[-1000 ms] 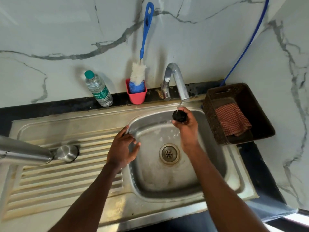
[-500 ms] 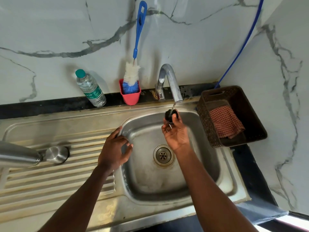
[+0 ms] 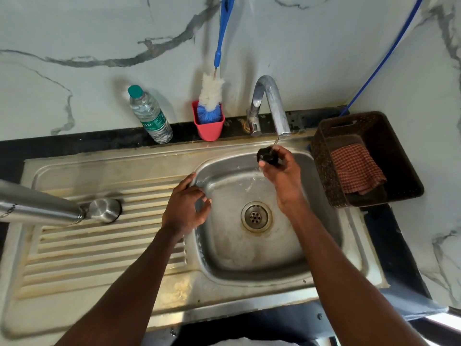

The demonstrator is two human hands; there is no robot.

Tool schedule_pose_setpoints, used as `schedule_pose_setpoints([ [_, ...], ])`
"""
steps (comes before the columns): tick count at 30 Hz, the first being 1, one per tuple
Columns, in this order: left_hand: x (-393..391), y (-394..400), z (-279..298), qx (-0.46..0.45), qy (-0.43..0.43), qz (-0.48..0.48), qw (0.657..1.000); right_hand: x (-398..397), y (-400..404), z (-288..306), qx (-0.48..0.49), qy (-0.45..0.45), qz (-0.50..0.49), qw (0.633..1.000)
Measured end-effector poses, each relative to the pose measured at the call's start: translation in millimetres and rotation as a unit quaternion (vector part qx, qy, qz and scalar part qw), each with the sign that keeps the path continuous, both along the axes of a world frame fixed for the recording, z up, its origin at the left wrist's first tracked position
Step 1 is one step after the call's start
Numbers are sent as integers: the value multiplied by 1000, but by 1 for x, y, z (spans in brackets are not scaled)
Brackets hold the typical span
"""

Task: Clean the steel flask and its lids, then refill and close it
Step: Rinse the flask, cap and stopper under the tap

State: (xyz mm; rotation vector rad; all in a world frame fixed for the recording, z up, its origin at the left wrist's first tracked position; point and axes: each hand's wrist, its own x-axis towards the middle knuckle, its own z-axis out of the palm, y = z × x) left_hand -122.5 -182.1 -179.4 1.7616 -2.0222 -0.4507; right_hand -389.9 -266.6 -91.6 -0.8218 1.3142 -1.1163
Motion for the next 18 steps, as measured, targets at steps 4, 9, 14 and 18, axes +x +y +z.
schedule_pose_setpoints([
  [4,0,0,2,0,-4,4,1000,1,3,-11,72,-66,42,994],
  [9,-1,1,2,5,-9,6,1000,-2,0,-11,191,-241,-74,948],
  [14,-1,0,2,1,-5,4,1000,13,-8,-1,203,-285,-11,937],
  [18,0,2,0,-9,8,4,1000,7,-10,2,230,-326,-47,916],
])
